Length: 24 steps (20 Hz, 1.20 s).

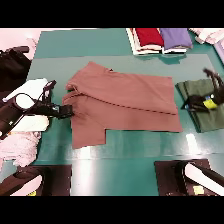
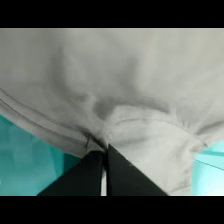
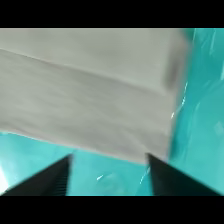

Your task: Fold the shirts.

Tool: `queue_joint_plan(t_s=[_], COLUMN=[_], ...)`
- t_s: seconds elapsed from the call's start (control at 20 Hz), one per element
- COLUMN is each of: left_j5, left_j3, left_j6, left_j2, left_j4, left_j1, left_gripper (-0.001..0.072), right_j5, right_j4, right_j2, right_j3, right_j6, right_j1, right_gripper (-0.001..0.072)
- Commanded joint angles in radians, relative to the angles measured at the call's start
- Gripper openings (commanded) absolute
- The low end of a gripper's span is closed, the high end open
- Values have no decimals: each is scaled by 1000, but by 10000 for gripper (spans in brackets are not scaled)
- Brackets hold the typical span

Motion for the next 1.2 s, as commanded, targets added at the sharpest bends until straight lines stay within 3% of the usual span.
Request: queue_joint_plan(t_s=[0.0, 0.2, 0.5, 0.6, 0.7, 0.9, 1.15], left_j5=[-8, -7, -9, -8, -9, -35, -98], left_j3=[26, 26, 26, 26, 29, 161, 621], left_j6=[7, 7, 6, 6, 6, -4, -5], left_j2=[27, 27, 27, 27, 31, 140, 292], left_j4=[13, 13, 12, 12, 12, 44, 111], left_j1=[-1, -1, -1, -1, -1, -1, -1], left_gripper=[26, 26, 26, 26, 26, 25, 25], right_j5=[-36, -92, -254, -286, -275, -228, -254], right_j4=[8, 13, 169, 168, 168, 168, 164], right_j2=[1, -79, -120, -120, -119, -8, 187], right_j3=[-204, -329, -347, -345, -323, -123, 343], right_j6=[-10, -18, -25, -27, -52, -55, -54], right_j1=[-235, -316, -147, -74, -8, 111, 175], right_gripper=[594, 553, 532, 242, 17, 17, 17])
